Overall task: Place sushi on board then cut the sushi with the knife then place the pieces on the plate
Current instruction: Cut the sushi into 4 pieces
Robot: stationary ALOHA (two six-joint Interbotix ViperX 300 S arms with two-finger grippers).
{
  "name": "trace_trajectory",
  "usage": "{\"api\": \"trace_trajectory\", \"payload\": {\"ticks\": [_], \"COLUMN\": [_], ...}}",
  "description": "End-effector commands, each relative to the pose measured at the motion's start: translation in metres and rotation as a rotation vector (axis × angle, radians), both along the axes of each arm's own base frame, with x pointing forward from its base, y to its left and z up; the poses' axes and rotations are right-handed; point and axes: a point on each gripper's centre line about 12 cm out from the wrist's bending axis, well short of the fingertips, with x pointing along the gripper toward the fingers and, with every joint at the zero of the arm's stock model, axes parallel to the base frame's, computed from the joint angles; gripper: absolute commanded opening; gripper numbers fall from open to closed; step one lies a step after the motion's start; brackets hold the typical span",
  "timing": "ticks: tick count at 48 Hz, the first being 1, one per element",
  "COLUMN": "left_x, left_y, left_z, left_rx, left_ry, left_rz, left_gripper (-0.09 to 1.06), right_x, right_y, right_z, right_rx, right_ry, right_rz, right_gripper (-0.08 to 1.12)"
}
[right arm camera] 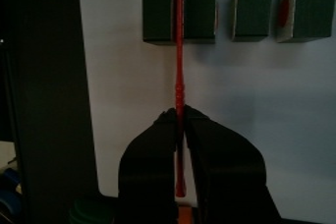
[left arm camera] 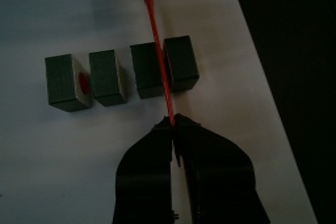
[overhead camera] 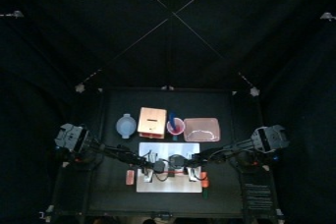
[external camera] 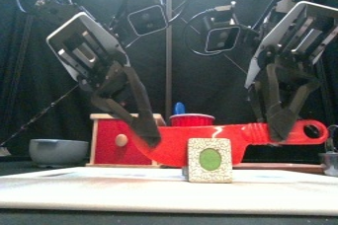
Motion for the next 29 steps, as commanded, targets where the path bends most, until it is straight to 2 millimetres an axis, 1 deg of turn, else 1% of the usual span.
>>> {"api": "trace_trajectory", "payload": {"ticks": [1, 10, 16, 23, 29], "left_x": [0.006, 0.006, 0.006, 0.007, 0.007], "left_y": [-0.004, -0.010, -0.012, -0.009, -0.008], "left_z": [0.011, 0.015, 0.017, 0.023, 0.036], "left_rx": [-0.009, -0.015, -0.013, -0.013, -0.008], "left_ry": [-0.034, -0.045, -0.051, -0.061, -0.095], "left_rz": [-0.005, -0.017, -0.024, -0.019, -0.030], "left_gripper": [0.37, 0.37, 0.37, 0.37, 0.38], "right_x": [0.005, 0.004, 0.006, 0.006, 0.003], "right_y": [0.010, 0.017, 0.017, 0.014, 0.012], "right_z": [0.012, 0.015, 0.017, 0.025, 0.040], "right_rx": [0.021, 0.039, 0.035, 0.025, 0.029], "right_ry": [-0.036, -0.038, -0.048, -0.068, -0.096], "right_rz": [0.013, 0.018, 0.023, 0.031, 0.036], "right_gripper": [0.35, 0.35, 0.35, 0.35, 0.35]}}
